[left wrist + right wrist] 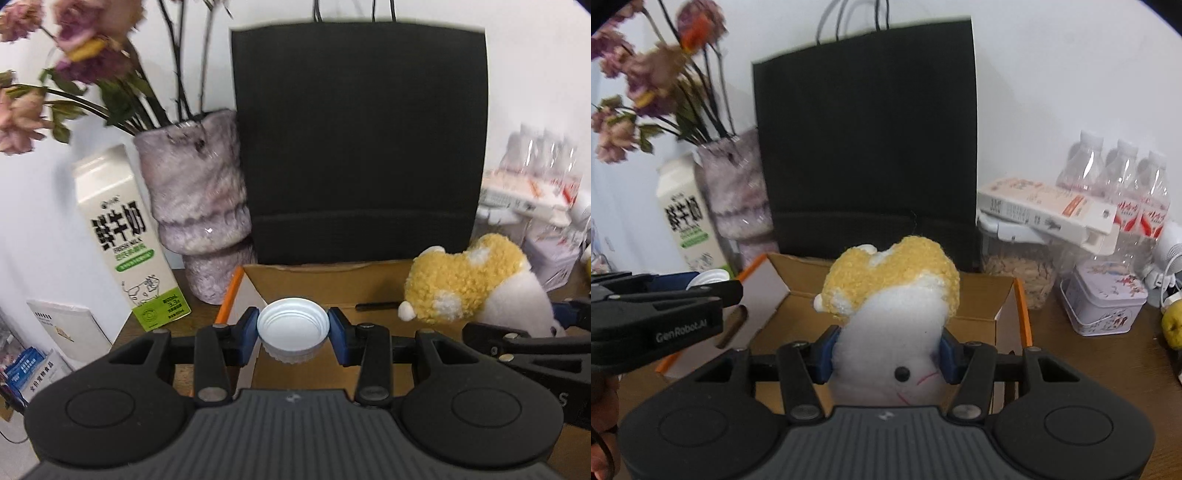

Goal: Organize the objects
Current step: 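Carry the cap and the plush toy with both grippers over the red cardboard box, then open both grippers to drop the cap and plush toy into the box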

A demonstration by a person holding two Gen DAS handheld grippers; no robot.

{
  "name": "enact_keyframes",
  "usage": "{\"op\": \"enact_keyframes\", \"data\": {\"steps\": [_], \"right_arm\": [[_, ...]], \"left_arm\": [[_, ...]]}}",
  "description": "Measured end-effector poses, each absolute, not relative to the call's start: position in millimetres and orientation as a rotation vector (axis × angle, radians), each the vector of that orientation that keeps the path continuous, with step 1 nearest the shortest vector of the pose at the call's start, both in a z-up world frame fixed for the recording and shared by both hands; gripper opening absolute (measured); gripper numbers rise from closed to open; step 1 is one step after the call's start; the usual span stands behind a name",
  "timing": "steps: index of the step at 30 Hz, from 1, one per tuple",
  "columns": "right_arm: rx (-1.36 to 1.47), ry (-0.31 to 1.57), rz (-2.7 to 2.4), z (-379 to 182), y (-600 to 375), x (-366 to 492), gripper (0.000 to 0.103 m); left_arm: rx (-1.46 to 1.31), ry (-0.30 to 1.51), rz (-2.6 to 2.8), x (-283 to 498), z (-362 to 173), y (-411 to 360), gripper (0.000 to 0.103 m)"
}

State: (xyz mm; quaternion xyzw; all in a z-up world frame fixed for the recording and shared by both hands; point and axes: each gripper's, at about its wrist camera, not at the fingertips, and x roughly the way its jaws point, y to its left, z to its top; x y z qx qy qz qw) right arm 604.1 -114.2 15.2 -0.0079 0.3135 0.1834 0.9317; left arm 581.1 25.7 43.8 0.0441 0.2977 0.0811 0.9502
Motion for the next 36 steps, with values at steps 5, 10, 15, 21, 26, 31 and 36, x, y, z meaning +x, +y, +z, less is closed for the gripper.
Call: {"op": "enact_keyframes", "data": {"steps": [5,10,15,21,26,31,36], "right_arm": [[-0.037,0.687,0.339,-6.3,-115.3,626.2,0.054],[-0.047,0.718,0.347,-23.3,-117.2,638.1,0.06],[-0.096,0.663,0.318,-27.6,-117.1,635.9,0.095],[-0.115,0.641,0.308,-25.5,-117.0,632.0,0.099],[-0.124,0.626,0.299,-20.3,-117.6,622.2,0.099],[-0.125,0.624,0.299,-12.0,-120.1,605.2,0.1],[-0.119,0.612,0.3,0.0,-124.4,586.8,0.101]], "left_arm": [[0.075,0.634,0.189,601.6,24.4,32.9,0.041],[0.07,0.623,0.182,610.8,14.1,38.2,0.059],[0.057,0.558,0.201,607.9,14.5,43.0,0.103],[0.043,0.563,0.215,604.9,18.8,45.5,0.103],[0.035,0.552,0.213,593.6,26.6,45.4,0.103],[0.026,0.543,0.209,579.3,38.0,44.3,0.103],[0.03,0.527,0.204,558.7,53.0,37.9,0.103]]}}
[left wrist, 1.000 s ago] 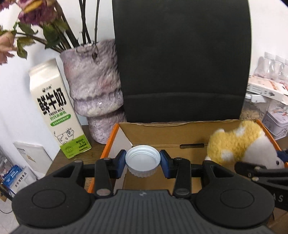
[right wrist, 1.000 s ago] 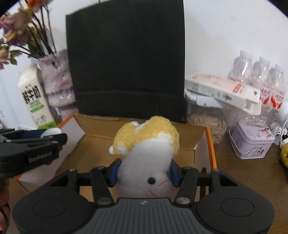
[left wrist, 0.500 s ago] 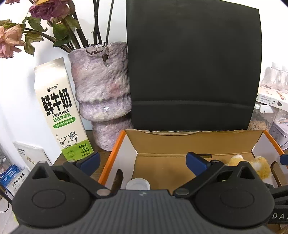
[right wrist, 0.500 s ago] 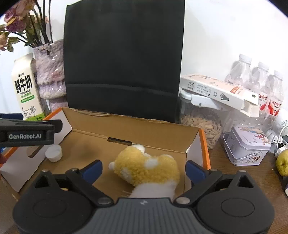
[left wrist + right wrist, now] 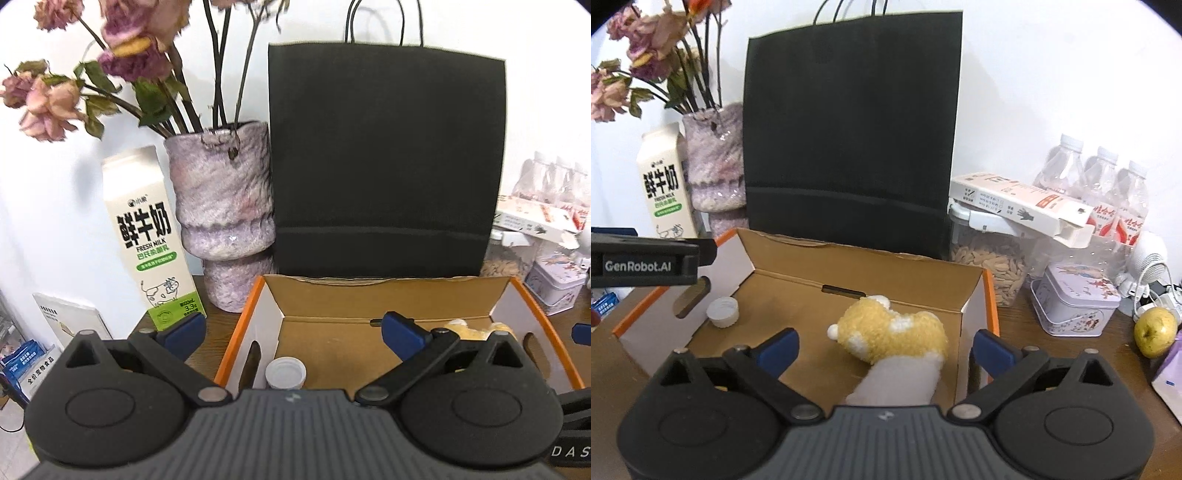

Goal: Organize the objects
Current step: 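Open both grippers to drop the cap and plush toy into the box, then withdraw both grippers from the box back toward the table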

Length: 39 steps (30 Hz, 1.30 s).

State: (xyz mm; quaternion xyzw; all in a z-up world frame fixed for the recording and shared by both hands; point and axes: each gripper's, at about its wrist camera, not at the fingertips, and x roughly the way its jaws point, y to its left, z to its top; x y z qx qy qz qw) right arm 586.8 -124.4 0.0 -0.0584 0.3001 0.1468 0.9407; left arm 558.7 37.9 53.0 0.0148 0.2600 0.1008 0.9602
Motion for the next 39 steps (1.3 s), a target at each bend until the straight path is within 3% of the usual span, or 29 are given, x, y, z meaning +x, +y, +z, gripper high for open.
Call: {"op": "enact_keyframes", "data": {"steps": [19,39], "right_arm": [[-0.081,0.529,0.321,57.2,-153.2,484.1,0.103],[-0.097,0.483,0.336,60.2,-175.7,372.0,0.103]], "left_arm": [[0.042,0.479,0.187,444.4,90.2,17.0,0.103],[0.027,0.451,0.22,329.8,91.3,25.3,0.103]]}}
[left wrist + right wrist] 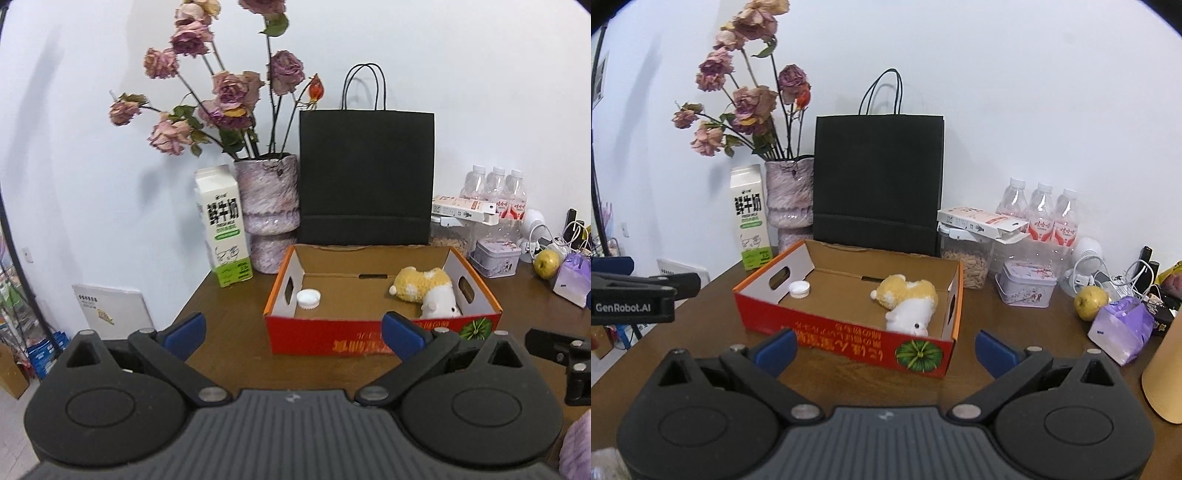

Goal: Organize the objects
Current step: 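Withdraw both grippers from the box back toward the table, then grasp the clear plastic bag with the left gripper while the right gripper grasps the lavender fuzzy band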

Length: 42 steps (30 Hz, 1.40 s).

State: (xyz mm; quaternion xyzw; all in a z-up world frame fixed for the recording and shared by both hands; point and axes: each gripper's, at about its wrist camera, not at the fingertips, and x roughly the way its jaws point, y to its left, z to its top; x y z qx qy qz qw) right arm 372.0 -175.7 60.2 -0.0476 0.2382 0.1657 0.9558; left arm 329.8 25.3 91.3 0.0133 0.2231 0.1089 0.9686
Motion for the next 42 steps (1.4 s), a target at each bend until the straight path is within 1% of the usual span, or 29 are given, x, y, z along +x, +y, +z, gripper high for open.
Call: {"op": "enact_keyframes", "data": {"steps": [15,28,35,42], "right_arm": [[-0.143,0.448,0.339,42.4,-192.7,300.3,0.103],[-0.148,0.431,0.317,18.9,-224.2,239.1,0.103],[-0.143,0.454,0.3,-1.6,-247.2,218.0,0.103],[-0.131,0.546,0.228,-33.9,-274.9,234.3,0.103]], "left_arm": [[-0.01,0.433,0.225,252.0,73.6,31.3,0.103],[-0.029,0.422,0.21,188.7,44.9,31.1,0.103],[-0.033,0.482,0.227,178.6,24.3,40.5,0.103],[-0.038,0.627,0.248,186.8,-15.5,59.8,0.103]]}}
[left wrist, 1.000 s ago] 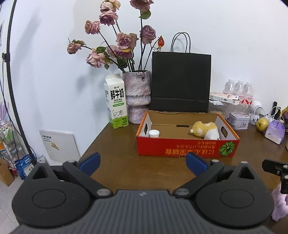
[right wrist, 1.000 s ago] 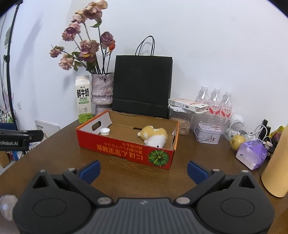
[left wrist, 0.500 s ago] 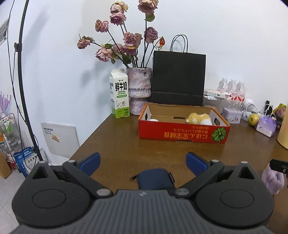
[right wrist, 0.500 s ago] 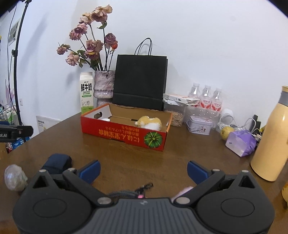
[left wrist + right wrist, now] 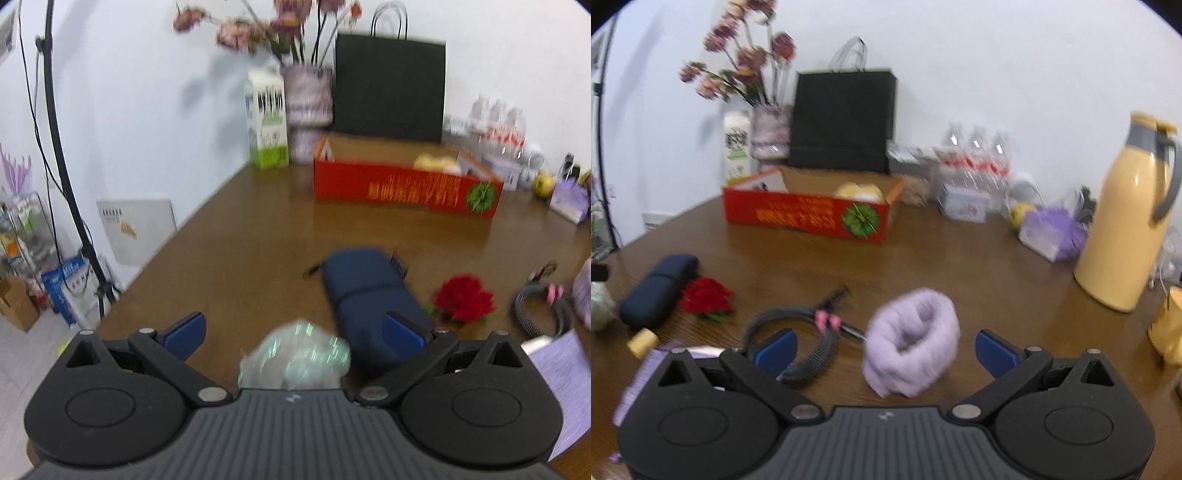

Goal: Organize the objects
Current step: 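Grasp the clear plastic bag with the left gripper while the right gripper grasps the lavender fuzzy band, then carry the plastic bag and the fuzzy band with both grippers over the box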

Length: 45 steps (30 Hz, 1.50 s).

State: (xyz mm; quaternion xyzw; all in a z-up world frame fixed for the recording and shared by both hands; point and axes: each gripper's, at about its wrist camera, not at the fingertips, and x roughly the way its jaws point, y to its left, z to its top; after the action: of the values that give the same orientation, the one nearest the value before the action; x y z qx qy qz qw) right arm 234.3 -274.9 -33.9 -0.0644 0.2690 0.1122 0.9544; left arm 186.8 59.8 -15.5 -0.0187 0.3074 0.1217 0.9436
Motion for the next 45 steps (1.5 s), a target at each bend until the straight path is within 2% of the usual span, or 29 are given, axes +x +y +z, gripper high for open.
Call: {"op": "enact_keyframes", "data": {"steps": [10,12,15,16,17,19,22,29,45], "right_arm": [[-0.062,0.647,0.203,-70.8,-282.8,273.1,0.102],[-0.045,0.653,0.202,-73.4,-285.2,277.0,0.1],[-0.027,0.656,0.208,-75.6,-287.4,278.5,0.085],[-0.025,0.656,0.21,-75.7,-288.1,278.6,0.078],[-0.024,0.657,0.212,-76.1,-288.5,278.9,0.067],[-0.016,0.658,0.218,-76.1,-290.0,278.1,0.05],[-0.003,0.648,0.226,-74.6,-293.5,276.7,0.027],[-0.002,0.608,0.232,-67.3,-295.6,268.0,0.023],[-0.031,0.509,0.298,-29.9,-267.3,253.0,0.023]], "left_arm": [[-0.097,0.683,0.296,195.9,-43.3,86.0,0.103],[-0.1,0.676,0.29,196.8,-44.2,88.5,0.1],[-0.113,0.681,0.27,199.2,-44.8,91.1,0.073],[-0.125,0.682,0.264,200.3,-44.6,92.0,0.056],[-0.126,0.673,0.268,199.6,-44.2,92.9,0.051],[-0.135,0.671,0.252,199.3,-43.8,93.0,0.044],[-0.127,0.661,0.246,197.1,-41.6,91.4,0.043],[-0.09,0.619,0.235,191.1,-29.0,83.1,0.043],[-0.041,0.531,0.166,198.4,4.3,57.3,0.043]]}}
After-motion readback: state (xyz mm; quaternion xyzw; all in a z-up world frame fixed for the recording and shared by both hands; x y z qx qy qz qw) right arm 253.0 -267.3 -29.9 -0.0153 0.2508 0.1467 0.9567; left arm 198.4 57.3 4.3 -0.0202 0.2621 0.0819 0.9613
